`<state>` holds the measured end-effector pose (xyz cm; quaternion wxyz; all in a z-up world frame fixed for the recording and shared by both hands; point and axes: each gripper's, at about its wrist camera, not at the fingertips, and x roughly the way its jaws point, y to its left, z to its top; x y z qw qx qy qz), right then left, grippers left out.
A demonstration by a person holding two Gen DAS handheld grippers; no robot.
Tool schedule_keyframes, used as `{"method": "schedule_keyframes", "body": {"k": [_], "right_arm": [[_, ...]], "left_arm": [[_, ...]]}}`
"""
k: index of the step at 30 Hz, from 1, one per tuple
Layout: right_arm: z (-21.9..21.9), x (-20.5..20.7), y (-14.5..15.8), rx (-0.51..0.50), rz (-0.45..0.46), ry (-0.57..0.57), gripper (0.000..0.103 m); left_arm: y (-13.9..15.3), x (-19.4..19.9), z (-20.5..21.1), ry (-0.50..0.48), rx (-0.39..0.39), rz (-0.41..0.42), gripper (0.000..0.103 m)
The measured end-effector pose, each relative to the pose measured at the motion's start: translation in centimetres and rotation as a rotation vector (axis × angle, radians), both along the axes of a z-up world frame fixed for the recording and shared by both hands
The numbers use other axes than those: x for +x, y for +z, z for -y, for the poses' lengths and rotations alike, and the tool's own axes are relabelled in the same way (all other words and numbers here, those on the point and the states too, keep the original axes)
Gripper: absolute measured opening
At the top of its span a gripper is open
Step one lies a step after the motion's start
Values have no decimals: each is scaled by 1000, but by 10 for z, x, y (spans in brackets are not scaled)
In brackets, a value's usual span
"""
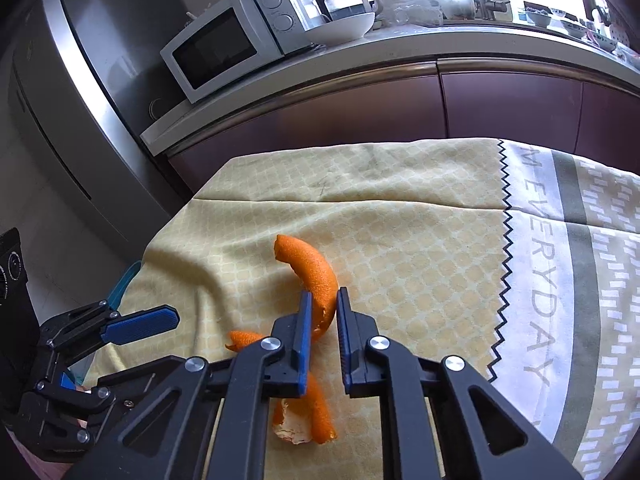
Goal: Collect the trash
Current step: 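Move both tools back to the orange peel pieces on the table, then grasp an orange peel piece with the left tool while the right tool grasps another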
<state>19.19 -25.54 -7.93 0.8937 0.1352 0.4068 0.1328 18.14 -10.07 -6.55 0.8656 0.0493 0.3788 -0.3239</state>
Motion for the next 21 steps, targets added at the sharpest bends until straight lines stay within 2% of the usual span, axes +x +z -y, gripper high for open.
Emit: {"method": "schedule_keyframes", "body": {"k": [11,14,18,21], "right_arm": [[17,-14,13,56,44,-27,11],[19,-17,12,66,43,-26,11],[23,-18,10,87,33,-28,11],[24,-19,7,93,23,-30,11]], "left_arm": [[-15,17,31,-92,63,-30,40],[-20,17,35,-117,75,-41,36],[-23,13,35,-131,91,-46,19],[-23,9,35,-132,94,-45,16]]}}
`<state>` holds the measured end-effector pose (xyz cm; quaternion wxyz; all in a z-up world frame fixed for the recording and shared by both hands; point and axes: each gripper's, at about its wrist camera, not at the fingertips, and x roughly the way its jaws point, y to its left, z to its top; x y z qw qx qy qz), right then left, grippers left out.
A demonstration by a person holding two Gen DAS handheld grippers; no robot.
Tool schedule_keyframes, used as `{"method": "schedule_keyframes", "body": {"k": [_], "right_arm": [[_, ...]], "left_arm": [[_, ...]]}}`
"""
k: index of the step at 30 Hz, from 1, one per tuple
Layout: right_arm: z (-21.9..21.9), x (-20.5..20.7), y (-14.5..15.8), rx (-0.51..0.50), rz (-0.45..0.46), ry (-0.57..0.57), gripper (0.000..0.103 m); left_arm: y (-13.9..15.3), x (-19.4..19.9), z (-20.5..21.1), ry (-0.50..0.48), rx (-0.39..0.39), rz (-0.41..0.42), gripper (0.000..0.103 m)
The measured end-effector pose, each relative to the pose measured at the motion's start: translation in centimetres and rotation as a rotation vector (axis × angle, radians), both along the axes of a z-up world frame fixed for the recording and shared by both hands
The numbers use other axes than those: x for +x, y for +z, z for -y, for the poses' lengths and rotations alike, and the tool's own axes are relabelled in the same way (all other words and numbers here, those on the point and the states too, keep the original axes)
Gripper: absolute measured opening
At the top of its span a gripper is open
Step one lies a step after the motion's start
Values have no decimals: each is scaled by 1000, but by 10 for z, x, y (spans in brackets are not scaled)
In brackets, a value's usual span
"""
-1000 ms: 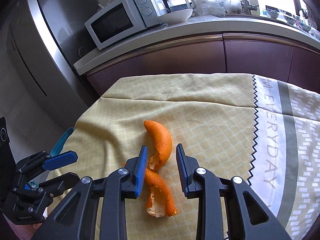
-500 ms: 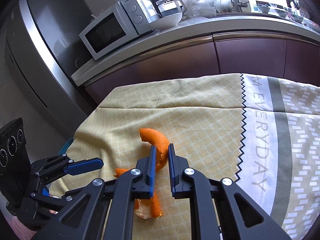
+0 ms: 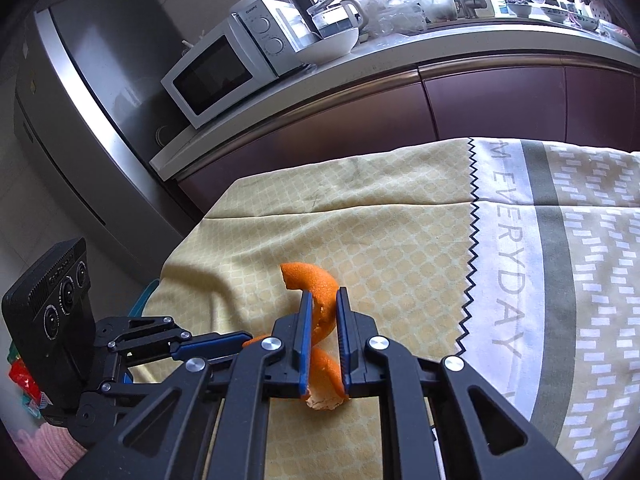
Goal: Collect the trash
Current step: 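Grasp an orange peel piece with the left tool while the right tool grasps another, then carry both held orange peel pieces over the teal bin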
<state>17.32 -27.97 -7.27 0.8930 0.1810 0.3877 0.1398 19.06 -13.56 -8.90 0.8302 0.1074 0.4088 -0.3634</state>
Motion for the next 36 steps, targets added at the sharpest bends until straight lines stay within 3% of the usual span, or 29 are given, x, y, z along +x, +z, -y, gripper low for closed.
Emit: {"method": "schedule_keyframes", "body": {"k": [10,16,29,33,36], "right_arm": [[-1,4,-13,12,-48,7,13],[-1,-1,-7,17,-23,2,11],[-3,-26,5,62,21,10,11],[-8,-26,-1,59,1,21,11],[-10,-26,-6,62,-13,25,11]], "left_arm": [[-1,-8,-4,9,6,-4,15],[2,-16,-8,41,-7,1,9],[14,-43,-40,105,-63,4,8],[7,-44,-40,102,-38,-10,13],[4,-41,-35,89,-25,-18,25]]}}
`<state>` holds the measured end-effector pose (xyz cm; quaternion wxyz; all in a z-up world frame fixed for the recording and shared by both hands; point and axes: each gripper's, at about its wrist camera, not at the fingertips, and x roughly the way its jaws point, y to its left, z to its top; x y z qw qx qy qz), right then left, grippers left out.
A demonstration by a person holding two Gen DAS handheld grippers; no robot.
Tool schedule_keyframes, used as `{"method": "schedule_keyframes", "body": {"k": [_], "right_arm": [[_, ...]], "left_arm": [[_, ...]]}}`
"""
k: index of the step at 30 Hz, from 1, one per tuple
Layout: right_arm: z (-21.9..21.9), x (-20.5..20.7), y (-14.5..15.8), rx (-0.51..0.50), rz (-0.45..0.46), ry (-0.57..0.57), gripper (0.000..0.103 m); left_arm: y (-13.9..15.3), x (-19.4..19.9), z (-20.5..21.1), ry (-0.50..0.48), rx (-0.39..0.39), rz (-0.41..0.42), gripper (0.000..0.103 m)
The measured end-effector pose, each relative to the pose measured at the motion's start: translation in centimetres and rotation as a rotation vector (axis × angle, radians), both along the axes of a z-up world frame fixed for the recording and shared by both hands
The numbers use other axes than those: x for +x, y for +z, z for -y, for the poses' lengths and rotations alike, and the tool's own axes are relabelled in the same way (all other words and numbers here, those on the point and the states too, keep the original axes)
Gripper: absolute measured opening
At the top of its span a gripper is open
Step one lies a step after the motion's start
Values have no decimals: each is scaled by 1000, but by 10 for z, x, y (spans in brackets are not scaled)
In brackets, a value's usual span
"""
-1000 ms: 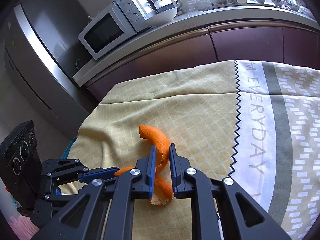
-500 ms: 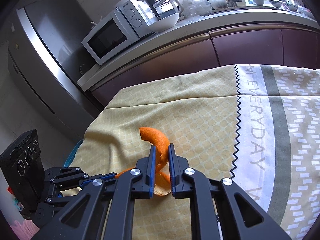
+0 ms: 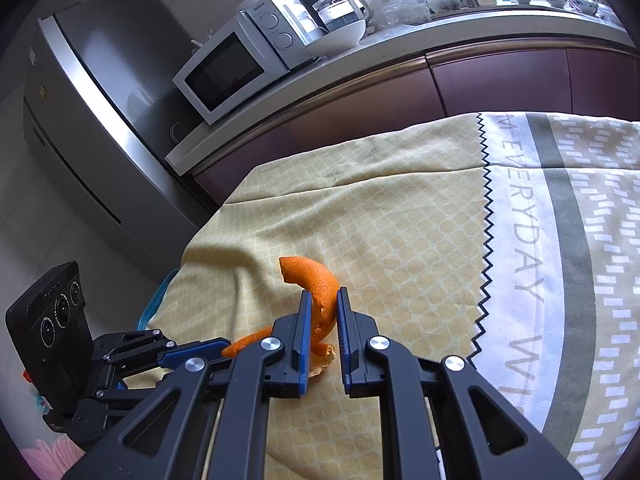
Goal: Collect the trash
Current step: 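Carry both held orange peel pieces over the teal bin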
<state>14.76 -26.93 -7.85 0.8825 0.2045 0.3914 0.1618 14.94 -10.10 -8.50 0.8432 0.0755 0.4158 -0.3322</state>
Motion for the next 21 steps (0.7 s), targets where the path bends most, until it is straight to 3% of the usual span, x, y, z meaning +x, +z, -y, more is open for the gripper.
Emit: {"method": "schedule_keyframes", "body": {"k": [1,4,5,6,7,21], "right_arm": [[-1,0,-1,-1,-4,4,11],[-5,0,-5,-8,-14,15,11],[-6,-1,-6,-8,-15,16,11],[-6,-1,-6,-7,-16,17,11],[-6,-2,-6,-5,-14,17,11],[-13,-15,13,35,46,37,11]], "left_arm": [[-1,1,2,-2,5,-1,30],[-4,5,7,-9,7,-17,31],[-5,5,7,-10,8,-19,28],[-6,5,8,-10,7,-19,16],[-6,5,7,-7,4,-22,14],[14,-21,-34,91,-69,23,13]]}}
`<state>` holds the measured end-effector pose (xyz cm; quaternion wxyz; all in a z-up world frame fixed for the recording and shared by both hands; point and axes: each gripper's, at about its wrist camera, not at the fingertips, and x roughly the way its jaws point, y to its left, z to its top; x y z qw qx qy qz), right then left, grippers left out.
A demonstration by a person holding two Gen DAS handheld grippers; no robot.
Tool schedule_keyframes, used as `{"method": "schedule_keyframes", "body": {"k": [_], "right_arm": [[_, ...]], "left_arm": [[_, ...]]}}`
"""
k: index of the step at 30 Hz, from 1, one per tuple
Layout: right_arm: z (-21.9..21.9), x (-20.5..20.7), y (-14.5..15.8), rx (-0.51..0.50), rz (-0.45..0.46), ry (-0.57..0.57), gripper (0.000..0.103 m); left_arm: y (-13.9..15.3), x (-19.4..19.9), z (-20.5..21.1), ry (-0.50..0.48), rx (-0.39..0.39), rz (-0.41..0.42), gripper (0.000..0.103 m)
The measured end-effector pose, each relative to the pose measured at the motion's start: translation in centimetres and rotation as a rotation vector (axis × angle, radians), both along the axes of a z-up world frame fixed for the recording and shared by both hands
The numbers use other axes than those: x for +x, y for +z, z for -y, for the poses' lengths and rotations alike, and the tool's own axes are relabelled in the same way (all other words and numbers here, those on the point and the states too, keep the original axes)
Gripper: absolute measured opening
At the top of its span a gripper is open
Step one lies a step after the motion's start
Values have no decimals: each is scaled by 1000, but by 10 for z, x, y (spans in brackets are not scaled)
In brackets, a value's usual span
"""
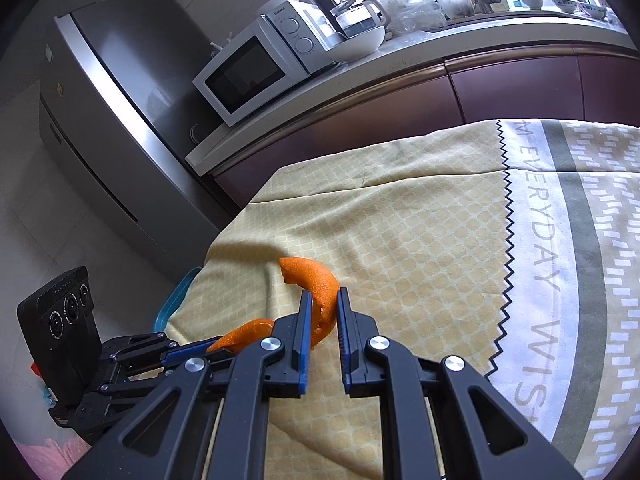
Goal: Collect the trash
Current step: 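Carry both held orange peel pieces over the teal bin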
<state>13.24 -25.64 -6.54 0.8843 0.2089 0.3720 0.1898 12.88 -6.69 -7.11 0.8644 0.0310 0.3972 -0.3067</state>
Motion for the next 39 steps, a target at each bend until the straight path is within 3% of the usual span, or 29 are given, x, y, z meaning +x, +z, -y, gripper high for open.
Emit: {"method": "schedule_keyframes", "body": {"k": [16,39], "right_arm": [[-56,-9,19,19,44,116,11],[-136,3,14,34,19,263,11]], "left_arm": [[29,-44,-81,153,-44,73,13],[28,-79,-177,350,-54,83,13]]}}
